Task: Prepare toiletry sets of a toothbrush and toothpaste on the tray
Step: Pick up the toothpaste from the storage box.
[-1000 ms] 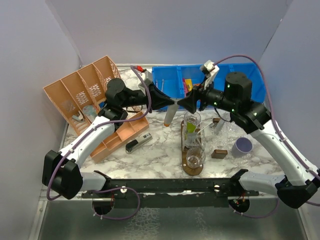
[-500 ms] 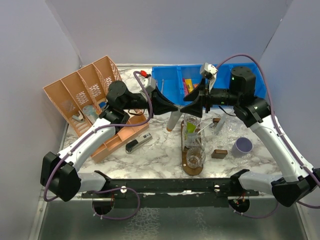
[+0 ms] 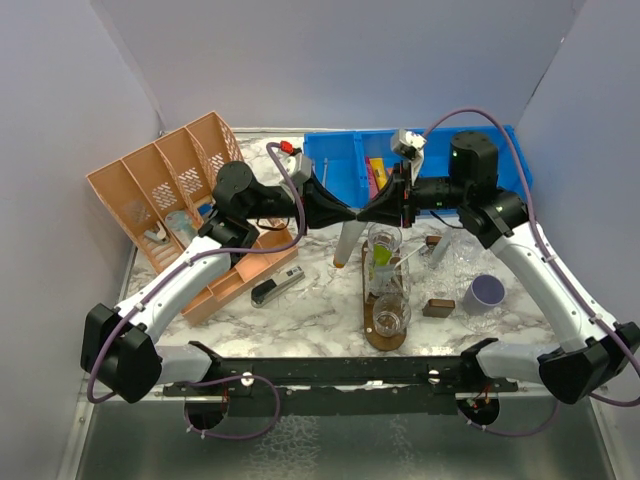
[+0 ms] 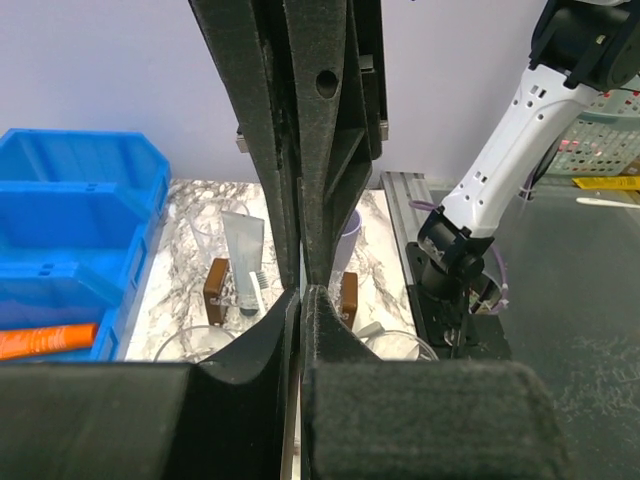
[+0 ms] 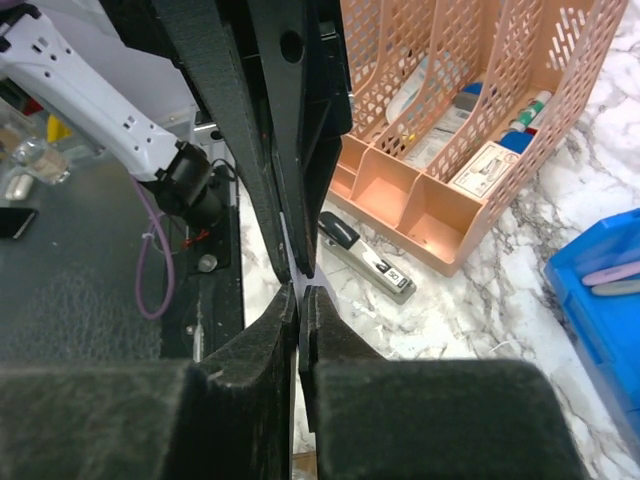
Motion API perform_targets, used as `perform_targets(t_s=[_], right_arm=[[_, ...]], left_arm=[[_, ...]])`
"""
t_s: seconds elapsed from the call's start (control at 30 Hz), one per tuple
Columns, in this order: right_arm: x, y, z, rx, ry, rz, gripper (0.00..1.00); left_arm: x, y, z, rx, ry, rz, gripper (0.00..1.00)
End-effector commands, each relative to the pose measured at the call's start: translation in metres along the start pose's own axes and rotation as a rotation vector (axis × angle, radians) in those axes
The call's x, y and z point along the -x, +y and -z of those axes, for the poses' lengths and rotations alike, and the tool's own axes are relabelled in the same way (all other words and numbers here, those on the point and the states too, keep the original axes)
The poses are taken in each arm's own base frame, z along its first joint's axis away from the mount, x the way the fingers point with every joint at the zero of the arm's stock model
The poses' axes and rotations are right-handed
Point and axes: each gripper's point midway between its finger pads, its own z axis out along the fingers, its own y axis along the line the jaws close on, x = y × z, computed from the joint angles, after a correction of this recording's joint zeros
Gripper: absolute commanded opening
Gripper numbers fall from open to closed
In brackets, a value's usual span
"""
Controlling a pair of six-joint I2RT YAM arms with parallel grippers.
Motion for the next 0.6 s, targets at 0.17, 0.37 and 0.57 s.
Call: perform_targets(t_s=[0.17,0.37,0.57], right_arm=[[0.021,0.01,0.013,-0.07,-0.103,0.081,0.01],[0.046,0.002,0.063,-0.422,-0.229,0.135,0.01],[0.063,0.011,0.154,-0.838,-0.428,0.12,0.01]], left_arm=[[0.024,0.002,0.002,0.073,-0.067,-0.082,0.37],[0.033,0.024,0.014,0.264,-0.082,-0.121,0.78],[0.033,0.078,0.05,0.653,-0.076,-0.127,0.85]])
